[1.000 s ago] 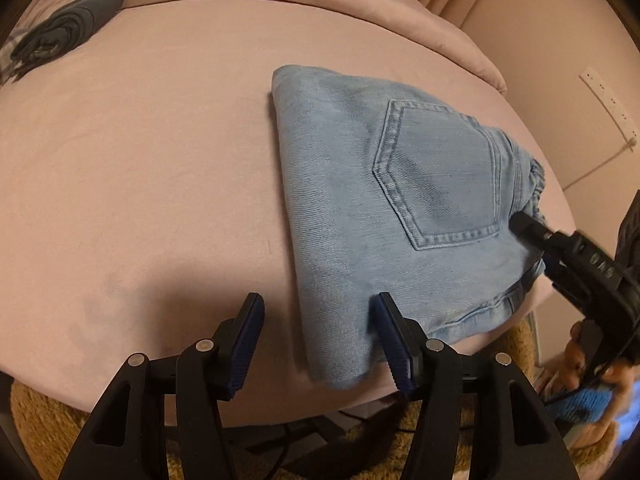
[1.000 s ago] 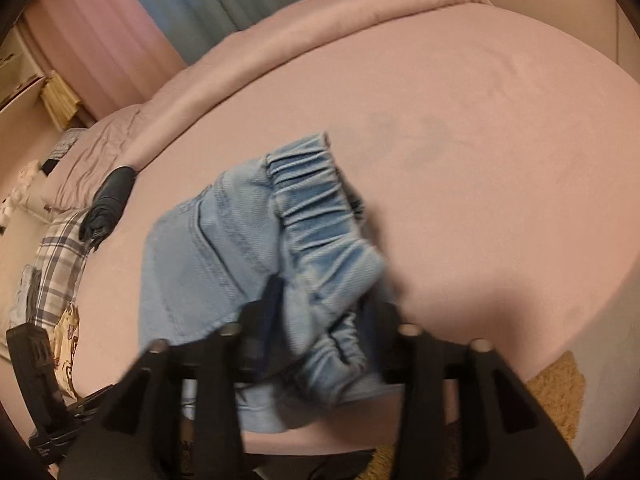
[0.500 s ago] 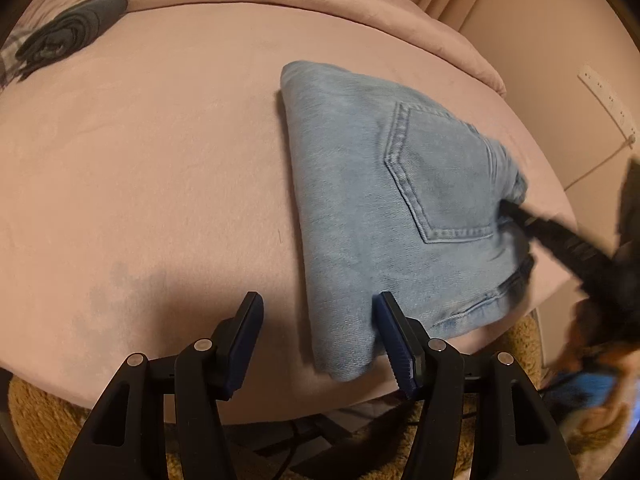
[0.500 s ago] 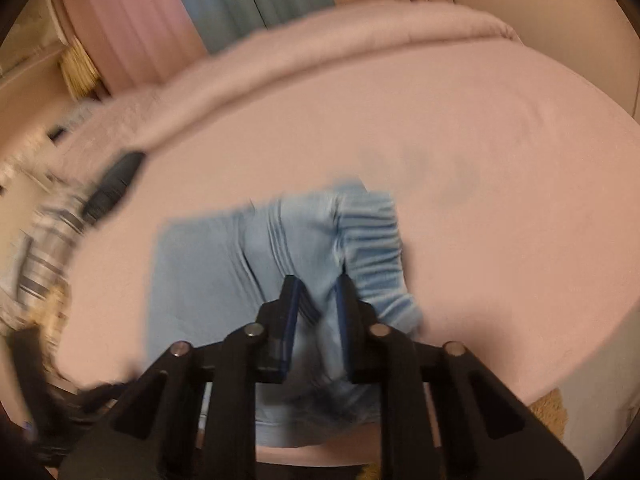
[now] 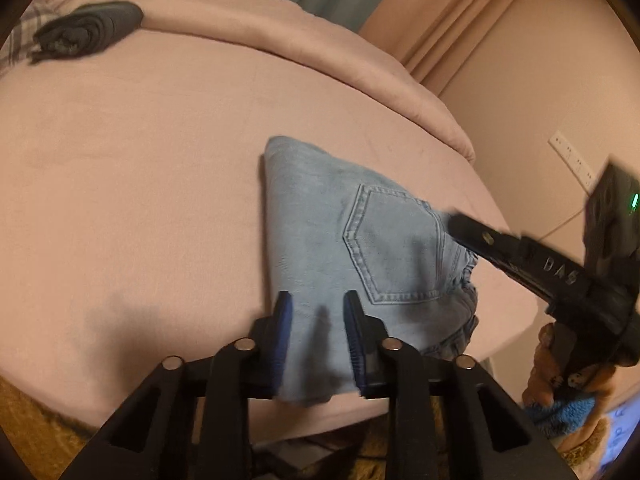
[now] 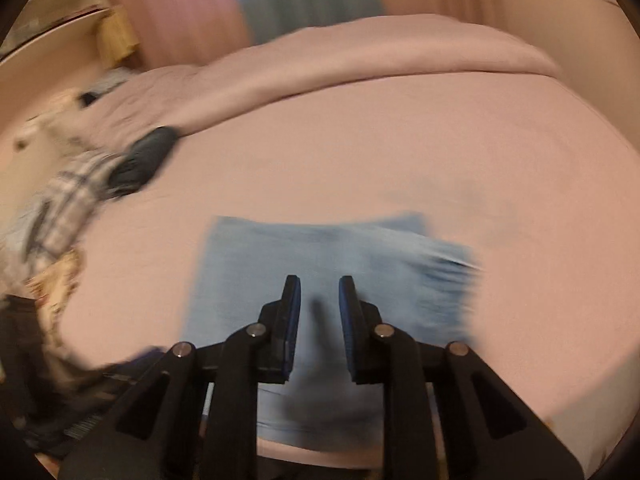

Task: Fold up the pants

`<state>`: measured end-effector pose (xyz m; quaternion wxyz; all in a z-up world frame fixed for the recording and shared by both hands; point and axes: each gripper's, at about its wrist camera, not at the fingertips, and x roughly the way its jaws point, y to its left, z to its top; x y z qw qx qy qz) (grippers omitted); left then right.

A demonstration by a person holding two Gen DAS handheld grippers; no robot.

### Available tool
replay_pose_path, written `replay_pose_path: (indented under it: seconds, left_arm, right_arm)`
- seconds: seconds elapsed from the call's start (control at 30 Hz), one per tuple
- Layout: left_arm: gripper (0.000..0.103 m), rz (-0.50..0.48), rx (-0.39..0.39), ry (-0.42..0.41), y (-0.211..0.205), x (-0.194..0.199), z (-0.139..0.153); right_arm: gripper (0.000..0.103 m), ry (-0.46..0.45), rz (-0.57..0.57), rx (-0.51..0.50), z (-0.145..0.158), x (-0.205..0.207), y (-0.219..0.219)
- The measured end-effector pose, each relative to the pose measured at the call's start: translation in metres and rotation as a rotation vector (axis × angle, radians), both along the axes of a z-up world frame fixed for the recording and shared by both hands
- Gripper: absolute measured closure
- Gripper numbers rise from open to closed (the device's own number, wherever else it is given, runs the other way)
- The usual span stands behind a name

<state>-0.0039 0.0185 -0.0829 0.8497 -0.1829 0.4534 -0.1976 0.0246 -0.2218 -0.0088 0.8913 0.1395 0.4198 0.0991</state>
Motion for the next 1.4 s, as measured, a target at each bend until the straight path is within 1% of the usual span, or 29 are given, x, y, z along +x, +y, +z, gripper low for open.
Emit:
replay_pose_path:
  seconds: [0.03,0.07,0.1,0.13,0.17,0.23,0.3,0.33,0.4,0.47,0.57,0.67,0.8,0.97,1.0,1.03,1.07,1.1,1.17,1.2,1.27,1.33,1.37,1.4]
  left_arm:
    - [0.079,0.000,0.005,0.017,-0.003,0.002,-0.007]
    - [0.079,-0.001,0.015,0.022,-0.003,0.004,-0.010]
    - [0.079,-0.003,0.047,0.022,-0.002,0.002,-0.014]
    - [0.079,-0.005,0.098,0.024,-0.005,0.001,-0.019]
    - [0.079,-0.005,0.127,0.023,-0.013,0.003,-0.021]
    - [0.080,0.009,0.124,0.017,-0.010,-0.002,-0.023]
    - [0.080,0.015,0.120,0.027,-0.007,-0.002,-0.025]
    - [0.080,0.017,0.109,0.033,-0.005,-0.002,-0.026]
    - [0.080,0.015,0.094,0.044,-0.005,0.000,-0.027]
    - [0.080,0.012,0.095,0.042,-0.003,0.002,-0.027]
    - [0.080,0.010,0.130,0.029,-0.006,-0.001,-0.025]
    - [0.080,0.009,0.154,0.016,-0.010,-0.007,-0.024]
    - [0.080,0.006,0.154,0.018,-0.014,-0.009,-0.024]
    - [0.080,-0.002,0.159,0.014,-0.016,-0.010,-0.020]
    - [0.080,-0.003,0.155,0.020,-0.014,-0.014,-0.018]
    - [0.080,-0.004,0.144,0.028,-0.013,-0.010,-0.016]
    - [0.080,-0.006,0.134,0.037,-0.010,-0.002,-0.014]
    - [0.080,-0.007,0.119,0.050,-0.007,0.002,-0.012]
    - [0.080,0.002,0.088,0.061,-0.003,0.007,-0.007]
    - [0.080,0.014,0.085,0.059,-0.004,0.009,-0.008]
    - [0.080,0.026,0.105,0.059,-0.006,0.012,-0.009]
    - [0.080,0.028,0.112,0.092,-0.009,0.017,-0.018]
    - [0.080,0.033,0.108,0.099,-0.009,0.018,-0.022]
    - [0.080,0.033,0.108,0.097,-0.008,0.018,-0.024]
  right_arm:
    - [0.083,0.009,0.066,0.036,0.000,0.009,0.015]
    - [0.086,0.023,0.106,0.061,-0.003,0.016,0.025]
    - [0.086,0.060,0.150,0.082,-0.010,0.026,0.039]
    - [0.086,0.093,0.182,0.088,-0.019,0.035,0.054]
    - [0.086,0.118,0.198,0.078,-0.028,0.042,0.065]
    - [0.086,0.161,0.210,0.046,-0.046,0.054,0.083]
    - [0.091,0.190,0.203,0.010,-0.060,0.065,0.094]
    - [0.097,0.183,0.187,-0.018,-0.064,0.071,0.098]
    - [0.100,0.151,0.170,-0.033,-0.062,0.080,0.100]
    - [0.102,0.128,0.147,-0.044,-0.058,0.088,0.099]
    - [0.103,0.137,0.135,-0.049,-0.060,0.101,0.100]
    - [0.103,0.120,0.117,-0.037,-0.062,0.113,0.099]
    - [0.103,0.131,0.089,-0.033,-0.070,0.126,0.099]
    - [0.103,0.127,0.087,0.007,-0.061,0.116,0.090]
    - [0.101,0.127,0.093,0.005,-0.056,0.111,0.090]
    - [0.100,0.121,0.103,0.002,-0.051,0.104,0.088]
    - [0.097,0.107,0.115,-0.004,-0.046,0.099,0.089]
    - [0.092,0.087,0.133,-0.012,-0.040,0.087,0.086]
    - [0.089,0.063,0.165,-0.046,-0.031,0.063,0.080]
    - [0.089,0.058,0.161,-0.075,-0.030,0.052,0.076]
    - [0.089,0.060,0.139,-0.129,-0.036,0.031,0.068]
    - [0.089,0.079,0.144,-0.113,-0.051,0.013,0.059]
    - [0.091,0.064,0.145,-0.095,-0.058,0.001,0.055]
    - [0.092,0.033,0.138,-0.088,-0.061,-0.009,0.051]
